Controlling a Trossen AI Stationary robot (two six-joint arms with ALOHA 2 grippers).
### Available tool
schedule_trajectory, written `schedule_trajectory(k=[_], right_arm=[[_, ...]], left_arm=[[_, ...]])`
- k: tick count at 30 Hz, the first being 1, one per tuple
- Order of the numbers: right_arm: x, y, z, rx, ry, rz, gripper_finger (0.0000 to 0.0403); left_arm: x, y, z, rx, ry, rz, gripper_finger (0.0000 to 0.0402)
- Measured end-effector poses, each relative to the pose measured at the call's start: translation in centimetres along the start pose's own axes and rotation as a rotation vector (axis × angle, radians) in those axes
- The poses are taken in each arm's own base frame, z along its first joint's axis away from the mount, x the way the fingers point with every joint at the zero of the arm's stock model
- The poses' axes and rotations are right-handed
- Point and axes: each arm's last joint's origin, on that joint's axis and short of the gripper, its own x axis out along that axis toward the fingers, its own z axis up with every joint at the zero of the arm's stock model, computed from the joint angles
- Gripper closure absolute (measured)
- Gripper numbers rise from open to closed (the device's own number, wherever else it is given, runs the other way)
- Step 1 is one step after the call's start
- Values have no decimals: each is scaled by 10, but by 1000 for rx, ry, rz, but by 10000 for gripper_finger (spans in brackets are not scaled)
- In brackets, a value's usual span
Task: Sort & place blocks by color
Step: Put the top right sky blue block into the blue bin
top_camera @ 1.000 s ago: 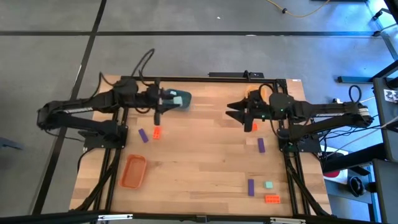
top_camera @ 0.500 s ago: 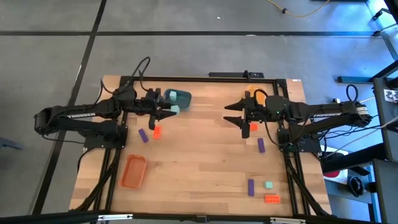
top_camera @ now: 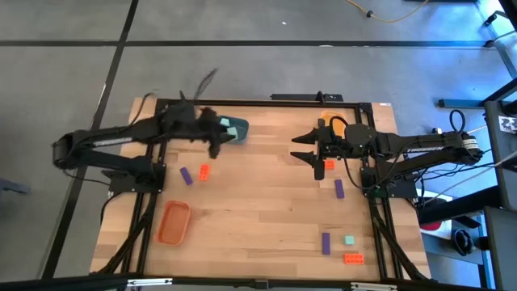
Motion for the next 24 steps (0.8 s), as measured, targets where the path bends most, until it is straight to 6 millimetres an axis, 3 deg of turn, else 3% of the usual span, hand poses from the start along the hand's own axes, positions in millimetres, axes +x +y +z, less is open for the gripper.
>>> schedule_trajectory(k=[3,7,13,18,24], right_arm=[[0,0,0,0,0,0,181],[0,0,0,2,2,0,181],[0,0,0,24,2,-1,181],[0,0,0,53,2,-1,181],[0,0,0,53,2,-1,181]], left_arm=[[27,22,21,-15,120,110,277],[73,60,20,-76,308,204,277],[129,96,-15,-200,510,271,277],[153,106,-42,-273,610,296,277],[159,112,-50,-291,619,394,277]])
